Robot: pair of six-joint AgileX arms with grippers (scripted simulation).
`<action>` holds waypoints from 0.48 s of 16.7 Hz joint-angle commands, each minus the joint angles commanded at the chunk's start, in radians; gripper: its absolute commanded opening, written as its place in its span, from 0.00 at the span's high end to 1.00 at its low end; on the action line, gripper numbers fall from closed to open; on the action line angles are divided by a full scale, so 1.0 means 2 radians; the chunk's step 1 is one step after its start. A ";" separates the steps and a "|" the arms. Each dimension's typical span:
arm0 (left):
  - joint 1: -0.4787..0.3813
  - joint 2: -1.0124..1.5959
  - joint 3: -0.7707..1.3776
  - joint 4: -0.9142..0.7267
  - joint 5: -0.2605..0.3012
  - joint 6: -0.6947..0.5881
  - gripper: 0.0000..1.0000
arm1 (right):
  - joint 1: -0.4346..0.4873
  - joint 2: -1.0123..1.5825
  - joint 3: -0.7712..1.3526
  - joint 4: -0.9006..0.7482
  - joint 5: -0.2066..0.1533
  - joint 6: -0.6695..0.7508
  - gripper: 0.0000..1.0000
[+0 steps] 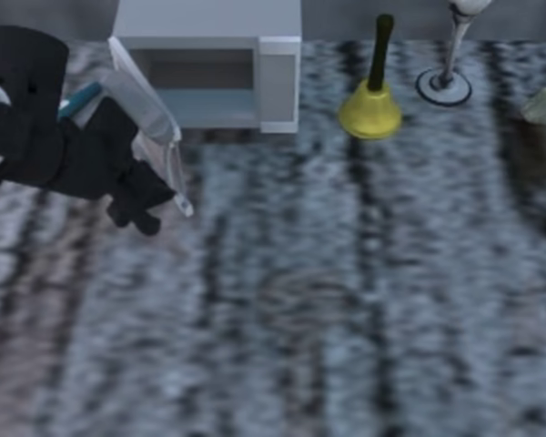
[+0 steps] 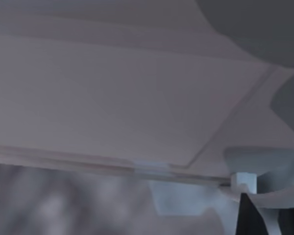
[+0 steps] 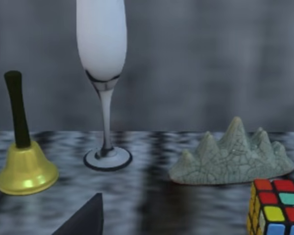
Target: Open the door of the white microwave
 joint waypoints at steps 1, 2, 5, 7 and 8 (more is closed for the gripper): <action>0.000 0.000 0.000 0.000 0.000 0.000 1.00 | 0.000 0.000 0.000 0.000 0.000 0.000 0.00; 0.000 0.000 0.000 0.000 0.000 0.000 1.00 | 0.000 0.000 0.000 0.000 0.000 0.000 0.00; -0.002 0.000 -0.002 -0.001 0.003 0.000 1.00 | 0.000 0.000 0.000 0.000 0.000 0.000 0.00; 0.003 0.001 0.000 -0.008 0.007 0.010 1.00 | 0.000 0.000 0.000 0.000 0.000 0.000 0.00; 0.005 0.002 0.002 -0.011 0.010 0.017 1.00 | 0.000 0.000 0.000 0.000 0.000 0.000 0.00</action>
